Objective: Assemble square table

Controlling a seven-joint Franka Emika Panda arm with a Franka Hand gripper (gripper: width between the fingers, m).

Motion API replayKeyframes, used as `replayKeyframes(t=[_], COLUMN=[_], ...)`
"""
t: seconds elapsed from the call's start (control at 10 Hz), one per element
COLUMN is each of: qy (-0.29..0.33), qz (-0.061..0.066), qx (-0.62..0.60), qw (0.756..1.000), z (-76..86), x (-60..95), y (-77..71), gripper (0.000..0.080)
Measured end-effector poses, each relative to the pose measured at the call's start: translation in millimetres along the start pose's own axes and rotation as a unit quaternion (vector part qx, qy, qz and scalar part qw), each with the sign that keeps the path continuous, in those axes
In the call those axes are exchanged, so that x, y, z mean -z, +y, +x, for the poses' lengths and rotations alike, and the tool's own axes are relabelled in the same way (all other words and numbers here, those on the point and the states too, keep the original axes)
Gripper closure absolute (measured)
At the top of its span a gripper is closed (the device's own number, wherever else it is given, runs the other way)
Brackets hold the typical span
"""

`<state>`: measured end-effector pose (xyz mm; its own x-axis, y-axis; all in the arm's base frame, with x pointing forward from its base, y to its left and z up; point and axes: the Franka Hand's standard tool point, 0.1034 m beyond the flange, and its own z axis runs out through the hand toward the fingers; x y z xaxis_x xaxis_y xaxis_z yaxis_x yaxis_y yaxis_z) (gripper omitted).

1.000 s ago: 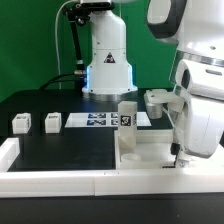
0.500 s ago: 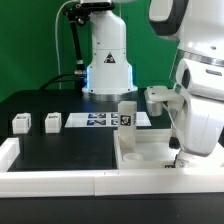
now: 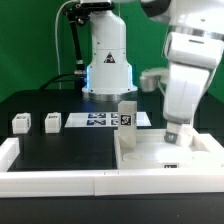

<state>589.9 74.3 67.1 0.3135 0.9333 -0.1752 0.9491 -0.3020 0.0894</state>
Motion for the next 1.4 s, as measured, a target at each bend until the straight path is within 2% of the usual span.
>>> replayKeyframes(t=[0.1, 0.2, 0.3, 0.4, 0.5, 0.9, 1.0, 1.1, 1.3, 1.4], qy=[0.003, -0.001, -0.008, -0.004, 0.001, -0.001, -0.002, -0.002, -0.004, -0.020], qz=[-0.005, 0.000, 0.010, 0.021, 0.025, 0.025, 0.026, 0.028, 0.039, 0.066], qx=[-0.044, -0.091, -0.122, -0.159, -0.176, -0.175, -0.176, -0.187, -0.298, -0.347], qw=[0.999, 0.996, 0.992, 0.987, 0.984, 0.984, 0.984, 0.982, 0.954, 0.935], z=[-1.0, -3.1, -8.2, -14.3, -19.8, -21.1, -26.3, -36.4, -73.1, -85.8], x=[12.4, 19.2, 24.3, 25.8, 22.2, 20.3, 19.1, 17.0, 15.2, 14.6], y=[3.0, 1.5, -0.6, -1.8, -3.7, -3.1, -1.2, 2.4, 9.8, 9.0], gripper=[0.0151, 0.0151, 0.0151, 0.0151, 0.0151, 0.0151, 0.0151, 0.0151, 0.0151, 0.0151])
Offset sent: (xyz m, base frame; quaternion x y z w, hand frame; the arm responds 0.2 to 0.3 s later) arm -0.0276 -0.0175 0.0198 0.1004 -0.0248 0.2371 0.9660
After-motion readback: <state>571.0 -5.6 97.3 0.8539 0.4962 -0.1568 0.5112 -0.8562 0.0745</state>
